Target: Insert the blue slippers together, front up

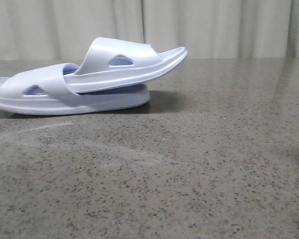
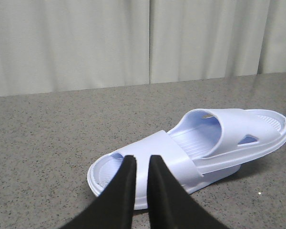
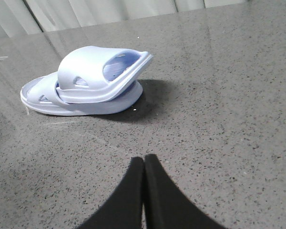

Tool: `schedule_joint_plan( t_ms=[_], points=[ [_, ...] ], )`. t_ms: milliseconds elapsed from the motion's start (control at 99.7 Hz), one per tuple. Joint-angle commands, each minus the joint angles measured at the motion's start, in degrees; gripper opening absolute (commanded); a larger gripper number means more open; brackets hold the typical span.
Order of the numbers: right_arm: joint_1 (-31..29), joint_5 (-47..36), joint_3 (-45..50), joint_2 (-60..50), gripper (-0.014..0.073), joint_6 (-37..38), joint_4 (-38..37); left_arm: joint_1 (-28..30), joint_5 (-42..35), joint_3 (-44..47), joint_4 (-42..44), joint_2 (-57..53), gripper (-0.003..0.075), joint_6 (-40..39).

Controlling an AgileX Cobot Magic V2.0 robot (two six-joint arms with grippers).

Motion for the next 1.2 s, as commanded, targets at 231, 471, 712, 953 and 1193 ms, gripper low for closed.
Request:
schedule_joint_plan(
  t_ms=[231,471,712,953,1193],
  points=[
    [0.10,-0.80,-1.53,0.01,-0.0085,-0.54,1.23,-0.52,-0.83,-1.55,-2.43,0.33,0.0015,-0.10],
    [0.10,-0.80,-1.53,0.01,-0.0085,-0.54,1.23,-0.52,-0.83,-1.55,-2.43,0.33,0.0015,-0.10],
    [0.10,-0.80,-1.53,0.01,-0.0085,-0.54,1.23,-0.52,-1.12,-1.05,3.70,0.33,0.0015,-1.61],
    [0.10,-0.80,-1.53,0.01,-0.0085,-0.54,1.23,-0.41,-16.05,2.44,49.18,-5.09,0.0015,-58.53],
    [0.10,-0.80,-1.53,0.01,-0.0085,-0.54,1.23,-0.41,-25.65,13.25,69.00,-13.55,0.0015,-74.44]
  ],
)
